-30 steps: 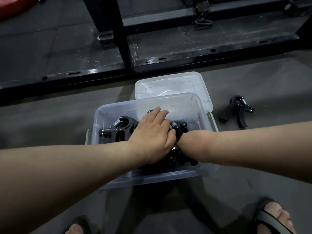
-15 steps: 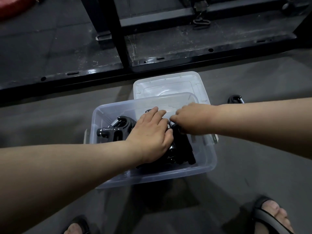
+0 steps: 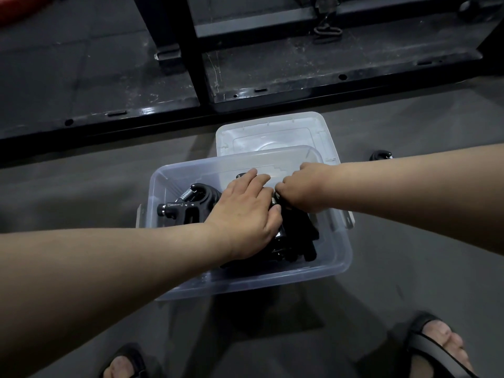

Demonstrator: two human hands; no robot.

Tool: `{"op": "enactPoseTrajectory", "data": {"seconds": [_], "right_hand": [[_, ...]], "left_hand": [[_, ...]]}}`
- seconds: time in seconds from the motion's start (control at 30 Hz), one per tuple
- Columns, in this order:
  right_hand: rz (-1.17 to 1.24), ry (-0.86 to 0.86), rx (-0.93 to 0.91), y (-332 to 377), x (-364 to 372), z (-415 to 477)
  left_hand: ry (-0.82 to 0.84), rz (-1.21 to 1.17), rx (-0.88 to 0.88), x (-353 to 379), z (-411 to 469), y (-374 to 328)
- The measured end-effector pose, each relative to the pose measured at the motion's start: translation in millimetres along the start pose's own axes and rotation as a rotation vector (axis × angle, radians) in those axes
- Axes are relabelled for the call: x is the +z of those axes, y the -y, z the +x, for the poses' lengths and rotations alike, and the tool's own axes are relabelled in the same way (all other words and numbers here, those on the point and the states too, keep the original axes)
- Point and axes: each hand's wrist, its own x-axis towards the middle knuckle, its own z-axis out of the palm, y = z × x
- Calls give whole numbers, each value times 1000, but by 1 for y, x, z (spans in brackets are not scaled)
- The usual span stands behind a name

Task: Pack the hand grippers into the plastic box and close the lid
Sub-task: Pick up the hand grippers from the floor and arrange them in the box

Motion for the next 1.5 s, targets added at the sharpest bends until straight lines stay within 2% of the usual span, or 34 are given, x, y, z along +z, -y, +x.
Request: {"op": "enactPoseTrajectory", "data": {"seconds": [0.1, 0.2, 0.3, 0.43, 0.47, 0.6, 0.87, 1.03, 1.17, 1.23, 1.37, 1.5], "right_hand": [[-93, 24, 27, 1, -1, -3], [-157, -46, 40, 3, 0, -5], [-62, -85, 100, 3, -7, -12], [65, 169, -67, 11, -15, -32], [42, 173, -96, 17, -10, -35], [-38, 19, -123, 48, 18, -35], [-112, -62, -112, 63, 23, -38], [-107, -92, 31, 61, 22, -32], [-230, -129, -90, 59, 18, -35], [-212, -173, -131, 53, 12, -39], [-179, -110, -200, 49, 15, -44], [-40, 5, -162, 40, 7, -43]], "left_hand": [[-1, -3, 5, -1, 0, 0], [-2, -6, 0, -1, -1, -1], [-1, -10, -2, -3, -1, -2], [-5, -7, -5, -3, -1, -2], [-6, -9, -5, -3, -1, -2], [0, -22, -10, -4, -2, -3], [2, -17, -13, -3, -1, -3], [-5, -10, -11, -3, -1, -3], [1, -12, -12, -3, -1, -3], [-5, -11, -12, -2, -1, -3], [-1, -7, -8, -3, -1, -3], [2, -11, -12, -3, -1, -3]]}}
